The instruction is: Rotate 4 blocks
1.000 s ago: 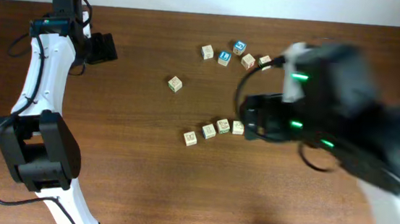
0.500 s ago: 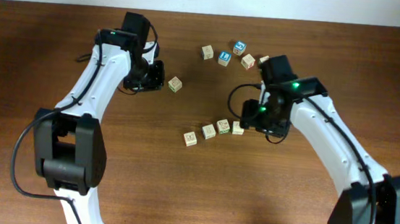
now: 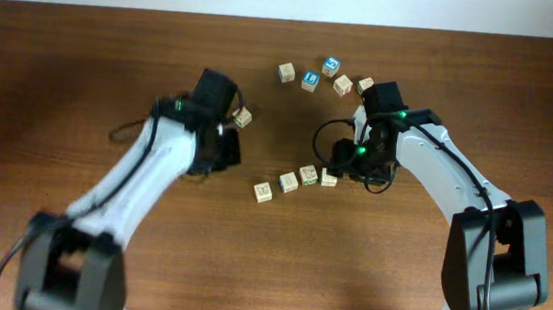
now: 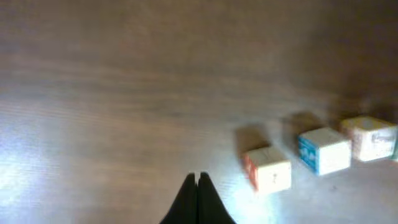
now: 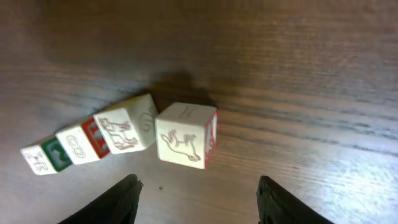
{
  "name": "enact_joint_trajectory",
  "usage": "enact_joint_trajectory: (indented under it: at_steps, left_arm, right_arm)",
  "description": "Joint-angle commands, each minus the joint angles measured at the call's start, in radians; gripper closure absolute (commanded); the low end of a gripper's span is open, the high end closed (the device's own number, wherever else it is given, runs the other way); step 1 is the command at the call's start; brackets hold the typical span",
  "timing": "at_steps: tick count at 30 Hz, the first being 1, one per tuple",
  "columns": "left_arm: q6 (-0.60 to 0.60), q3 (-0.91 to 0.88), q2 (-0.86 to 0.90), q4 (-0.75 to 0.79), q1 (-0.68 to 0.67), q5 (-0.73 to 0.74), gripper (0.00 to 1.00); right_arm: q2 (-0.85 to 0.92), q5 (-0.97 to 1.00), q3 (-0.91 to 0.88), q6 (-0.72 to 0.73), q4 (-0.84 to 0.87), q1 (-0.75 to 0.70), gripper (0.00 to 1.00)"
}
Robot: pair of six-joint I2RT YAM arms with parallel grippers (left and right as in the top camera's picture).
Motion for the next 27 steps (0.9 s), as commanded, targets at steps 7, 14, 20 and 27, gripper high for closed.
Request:
enact_joint_trajectory:
  at_steps: [7, 14, 20, 27]
  left_arm:
    - [-0.142, -0.274, -0.021, 0.284, -0.097, 0.164, 1.0]
    - [-0.187, -0.274, 0.082, 0.377, -0.101, 0.199, 1.0]
    - [-0.191, -0.273, 0.138, 0.516, -0.101, 0.266, 1.0]
    - [-0.19, -0.272, 0.138, 0.602, -0.101, 0.24, 1.0]
  right_arm:
    - [0.03, -0.005, -0.005, 0.045, 0.034, -0.007, 0.47]
    - [0.115, -0.03, -0.005, 0.122, 0.052, -0.007, 0.48]
    - [0.116, -0.035, -0.005, 0.118, 0.029, -0.005, 0.48]
    - [0.116, -0.061, -0.005, 0.056, -0.051, -0.001, 0.48]
